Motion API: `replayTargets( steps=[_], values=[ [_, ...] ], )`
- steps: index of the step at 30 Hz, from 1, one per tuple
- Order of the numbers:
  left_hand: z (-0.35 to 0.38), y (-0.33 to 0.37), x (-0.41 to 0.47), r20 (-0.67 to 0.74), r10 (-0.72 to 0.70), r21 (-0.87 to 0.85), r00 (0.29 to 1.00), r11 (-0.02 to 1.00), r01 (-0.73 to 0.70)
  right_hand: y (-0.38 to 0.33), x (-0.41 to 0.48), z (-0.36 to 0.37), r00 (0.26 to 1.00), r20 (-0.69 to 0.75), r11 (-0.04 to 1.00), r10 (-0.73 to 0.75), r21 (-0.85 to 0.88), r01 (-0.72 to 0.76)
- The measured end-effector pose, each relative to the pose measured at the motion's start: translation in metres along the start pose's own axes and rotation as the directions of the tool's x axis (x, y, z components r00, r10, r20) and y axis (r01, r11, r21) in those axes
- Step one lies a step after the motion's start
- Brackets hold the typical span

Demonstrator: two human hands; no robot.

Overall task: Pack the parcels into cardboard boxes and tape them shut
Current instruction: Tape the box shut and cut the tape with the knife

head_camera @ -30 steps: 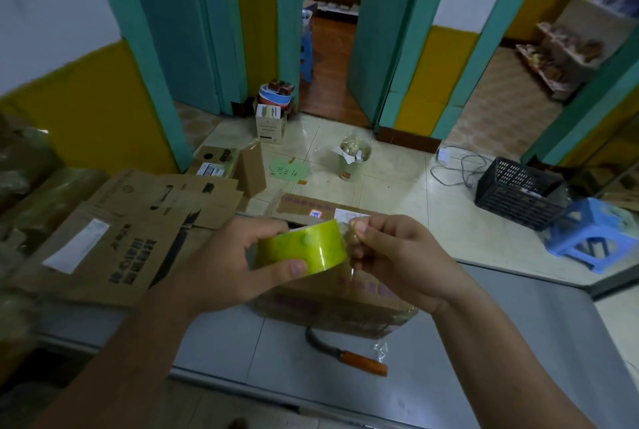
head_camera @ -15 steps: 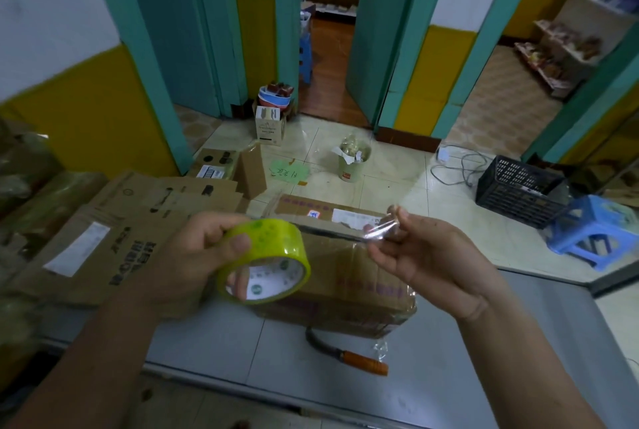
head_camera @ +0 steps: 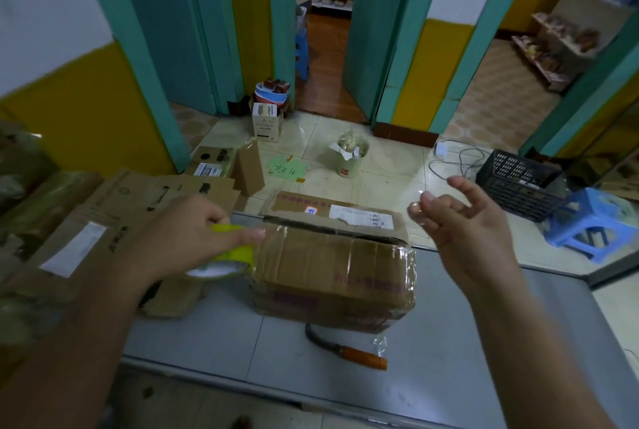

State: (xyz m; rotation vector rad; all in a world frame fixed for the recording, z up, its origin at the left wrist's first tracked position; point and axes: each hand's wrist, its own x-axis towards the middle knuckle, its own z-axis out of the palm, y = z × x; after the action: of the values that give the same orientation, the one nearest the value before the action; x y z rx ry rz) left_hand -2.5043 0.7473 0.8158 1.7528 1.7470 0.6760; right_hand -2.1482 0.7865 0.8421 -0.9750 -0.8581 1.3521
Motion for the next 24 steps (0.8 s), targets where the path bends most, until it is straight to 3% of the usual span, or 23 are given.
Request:
replayTargets(
  steps=[4, 9, 12, 17, 20, 22, 24],
  values=[
    [-0.024, -0.012, 0.001, 0.087, 0.065, -0.149, 0.994, 0.987, -0.051, -0.005, 0.011, -0.027, 0.992, -0.119, 0.998, -0.05, 0.036, 0.055],
    [-0.028, -0.016, 0.01, -0.033, 0.096, -0.324, 0.995, 0.94, -0.102, 0.014, 0.012, -0.042, 0.971, -0.235, 0.998, -0.041, -0.051, 0.03],
    [-0.025, -0.013, 0.036, -0.039, 0.066, -0.202, 0.997, 0.977, -0.073, 0.033, 0.016, -0.047, 0.952, -0.305, 0.999, -0.031, -0.04, 0.019],
    [-0.023, -0.029, 0.097, 0.175, 0.013, 0.058, 0.985, 0.998, -0.023, 0.07, 0.027, -0.059, 0.89, -0.455, 0.999, 0.036, -0.005, -0.043],
    [-0.041, -0.071, 0.117, 0.133, -0.115, 0.283, 0.985, 0.956, 0.073, 0.067, 0.034, -0.098, 0.73, -0.681, 0.998, -0.057, -0.055, 0.026],
    [-0.065, -0.096, 0.119, 0.083, -0.188, 0.314, 0.979, 0.937, 0.153, 0.052, 0.033, -0.134, 0.635, -0.763, 0.993, -0.118, -0.091, 0.076],
    [-0.084, -0.092, 0.119, 0.117, -0.183, 0.232, 0.976, 0.961, 0.153, 0.039, 0.027, -0.145, 0.705, -0.698, 0.99, -0.129, -0.137, 0.046]
  ],
)
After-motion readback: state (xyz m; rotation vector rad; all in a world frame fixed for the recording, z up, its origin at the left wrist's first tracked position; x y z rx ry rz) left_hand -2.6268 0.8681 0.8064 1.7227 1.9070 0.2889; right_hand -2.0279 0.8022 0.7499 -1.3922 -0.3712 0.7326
